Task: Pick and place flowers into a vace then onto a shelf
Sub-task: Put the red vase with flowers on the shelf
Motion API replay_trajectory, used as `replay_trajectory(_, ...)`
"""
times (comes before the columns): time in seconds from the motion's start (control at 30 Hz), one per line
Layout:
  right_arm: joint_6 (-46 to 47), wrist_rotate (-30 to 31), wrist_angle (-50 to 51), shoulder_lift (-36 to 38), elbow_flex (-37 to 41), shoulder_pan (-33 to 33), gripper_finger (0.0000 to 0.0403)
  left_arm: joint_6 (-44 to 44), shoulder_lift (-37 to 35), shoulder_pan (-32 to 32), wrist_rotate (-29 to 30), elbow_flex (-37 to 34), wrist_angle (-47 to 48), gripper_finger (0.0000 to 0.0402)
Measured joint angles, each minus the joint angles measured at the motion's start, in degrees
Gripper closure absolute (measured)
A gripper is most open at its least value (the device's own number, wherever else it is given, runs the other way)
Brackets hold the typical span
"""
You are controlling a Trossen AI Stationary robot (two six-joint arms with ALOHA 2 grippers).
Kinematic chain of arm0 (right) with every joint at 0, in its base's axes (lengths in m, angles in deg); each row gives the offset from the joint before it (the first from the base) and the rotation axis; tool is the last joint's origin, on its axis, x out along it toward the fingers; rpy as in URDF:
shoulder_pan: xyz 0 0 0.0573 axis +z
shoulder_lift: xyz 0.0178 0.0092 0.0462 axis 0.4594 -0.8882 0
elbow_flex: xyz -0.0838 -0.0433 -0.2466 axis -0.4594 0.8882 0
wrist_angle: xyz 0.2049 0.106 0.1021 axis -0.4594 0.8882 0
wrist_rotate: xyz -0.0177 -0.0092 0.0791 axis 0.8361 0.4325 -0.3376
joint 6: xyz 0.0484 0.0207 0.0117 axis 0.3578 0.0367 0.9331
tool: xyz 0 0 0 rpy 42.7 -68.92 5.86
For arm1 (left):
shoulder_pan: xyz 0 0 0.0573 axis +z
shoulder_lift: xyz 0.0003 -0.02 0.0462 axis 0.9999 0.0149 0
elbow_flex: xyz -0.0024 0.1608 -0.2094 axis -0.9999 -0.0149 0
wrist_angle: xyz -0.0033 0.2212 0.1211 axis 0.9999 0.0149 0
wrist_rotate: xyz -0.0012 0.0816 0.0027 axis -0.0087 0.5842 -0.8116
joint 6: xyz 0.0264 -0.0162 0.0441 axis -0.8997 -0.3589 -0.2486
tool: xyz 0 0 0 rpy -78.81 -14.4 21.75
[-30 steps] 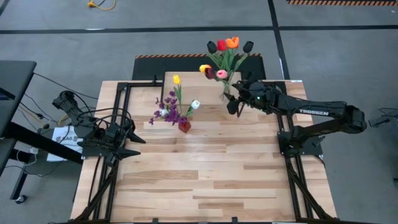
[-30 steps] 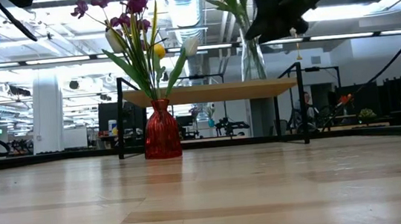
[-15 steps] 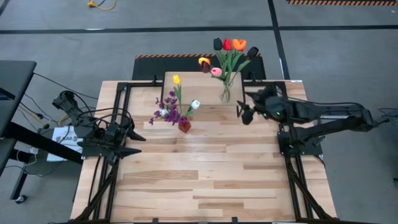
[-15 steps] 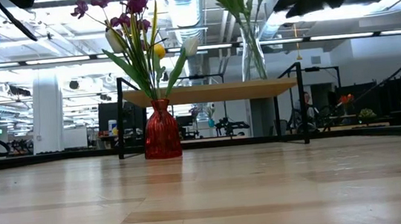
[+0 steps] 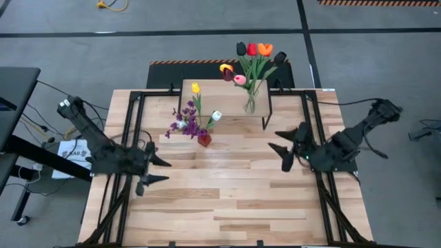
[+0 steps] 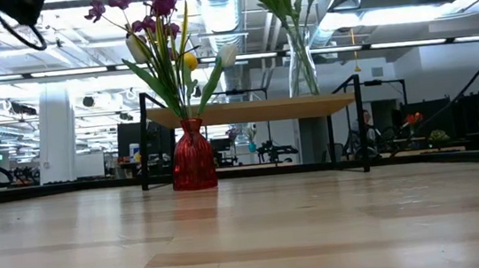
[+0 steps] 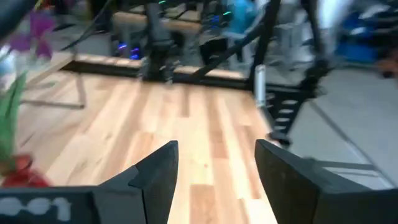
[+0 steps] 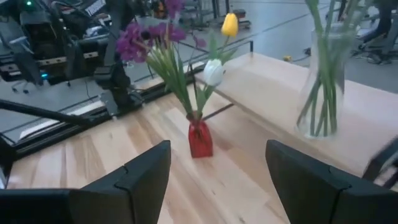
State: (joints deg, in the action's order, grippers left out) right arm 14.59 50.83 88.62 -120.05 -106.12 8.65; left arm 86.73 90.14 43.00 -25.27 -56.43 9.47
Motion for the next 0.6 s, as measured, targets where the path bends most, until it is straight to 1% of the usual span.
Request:
replay_trajectory(0.03,2.4,2.1,1.6,-0.6,0.0,2.1,0.0148,1.5,1.7,-1.3,3.0,0.0,0.0,0.0201)
replay_trajectory(0.13,9.1,7.1,4.7,-3.0,0.0,7.5,0.0148,7.1,6.9,-5.5,14.7,0.0,-0.3,0.0211)
replay_trajectory(0.23,13.2,11.7,6.2,-6.4,0.0,10.9,0.0148,10.5,12.3,-8.8,25.5,0.0,-0.3,0.0218)
replay_trajectory(0.3,15.3,14.0,7.0,-8.2,0.0,12.3,0.0148,12.1,15.9,-9.9,30.6,0.0,-0.3,0.0221)
replay_trajectory(0.4,18.3,15.2,7.8,-10.7,0.0,13.3,0.0148,15.1,21.3,-9.8,34.9,0.0,-0.3,0.0221)
replay_trajectory(0.6,22.2,15.5,7.5,-15.9,0.0,13.5,0.0148,23.4,31.3,-6.1,39.5,0.0,-0.3,0.0221)
